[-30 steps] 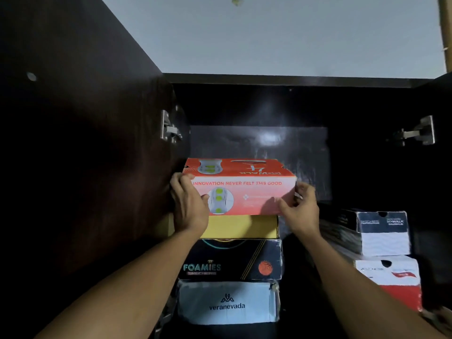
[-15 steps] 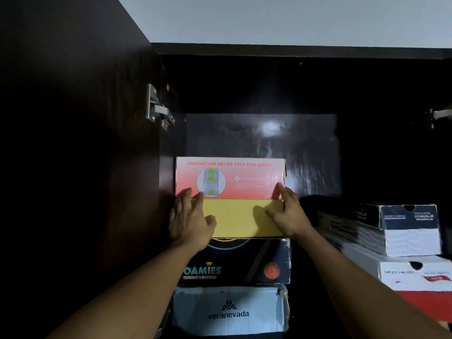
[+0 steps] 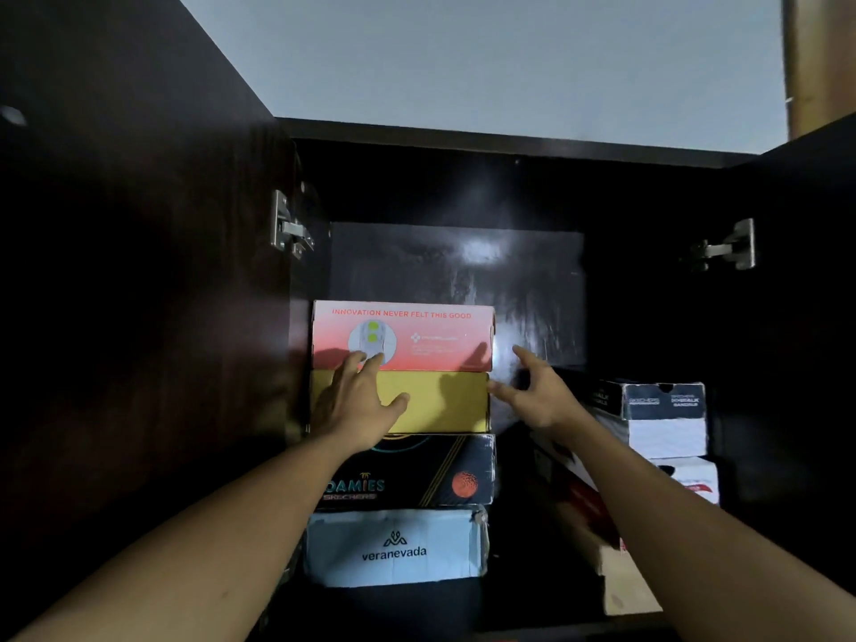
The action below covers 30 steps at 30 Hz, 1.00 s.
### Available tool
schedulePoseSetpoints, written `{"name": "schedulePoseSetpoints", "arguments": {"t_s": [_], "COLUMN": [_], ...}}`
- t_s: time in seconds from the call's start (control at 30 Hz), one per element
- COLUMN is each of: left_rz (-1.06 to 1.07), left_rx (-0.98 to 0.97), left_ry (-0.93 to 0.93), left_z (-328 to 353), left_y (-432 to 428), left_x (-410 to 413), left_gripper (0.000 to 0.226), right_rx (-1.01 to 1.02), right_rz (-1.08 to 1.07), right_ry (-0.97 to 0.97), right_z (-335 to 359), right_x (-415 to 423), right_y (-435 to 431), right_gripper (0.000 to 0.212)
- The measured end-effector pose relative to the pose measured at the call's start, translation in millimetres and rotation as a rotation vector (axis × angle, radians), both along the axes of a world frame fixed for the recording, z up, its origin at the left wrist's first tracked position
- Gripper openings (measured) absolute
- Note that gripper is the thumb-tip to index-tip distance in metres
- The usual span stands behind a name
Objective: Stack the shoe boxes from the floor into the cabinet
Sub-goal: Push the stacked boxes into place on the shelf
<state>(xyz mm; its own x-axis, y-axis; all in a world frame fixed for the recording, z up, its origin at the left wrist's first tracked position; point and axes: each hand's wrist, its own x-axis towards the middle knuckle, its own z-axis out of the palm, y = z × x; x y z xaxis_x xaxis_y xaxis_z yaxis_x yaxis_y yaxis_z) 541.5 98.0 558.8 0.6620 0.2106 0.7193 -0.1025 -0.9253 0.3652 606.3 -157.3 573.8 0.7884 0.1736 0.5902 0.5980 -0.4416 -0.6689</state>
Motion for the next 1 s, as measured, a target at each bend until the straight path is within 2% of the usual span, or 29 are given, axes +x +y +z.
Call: {"name": "schedulePoseSetpoints", "arguments": {"t_s": [0.17,0.27,0.37,0.5,0.67,0.93,1.0], "left_rz": [-0.143,-0.204,-0.273,-0.398,-0.592,-0.84,-0.909], "left_rx": [-0.04,-0.039,-0.068,-0.13,-0.184,-0.153,-0.138], "left_ry": [0.01,0.027,0.046,0.144,0.271,0.444,0.513], "left_z": [-11,-20,-34,-70,-133,-195,-221], "left_y": [-49,-83,-118,-172,-235,-365,-396], "left_x": [-42,-72,-101,-145,-193,-224,-236], "left_gripper": [0.074,0.071,0.07,0.071,0.059,0.069,0.069], "right_rx": [-0.039,-0.068,-0.105,-0.083,-0.08,-0.017,0.008], "right_rz": [-0.044,-0.088,-0.174,-0.282,-0.451,-0.785,-0.856], "right_ry": [0.027,0.045,0.075,0.161,0.333,0.508,0.563], "right_z": [-3,-8,-28,-74,-162,-237,-263], "right_x": [-68,-115,-160,-227,-302,-403,-429], "right_y": [-45,-77,-111,-160,-216,-312,-328], "right_gripper": [0.09,0.077,0.077,0.075,0.081,0.071,0.074]}}
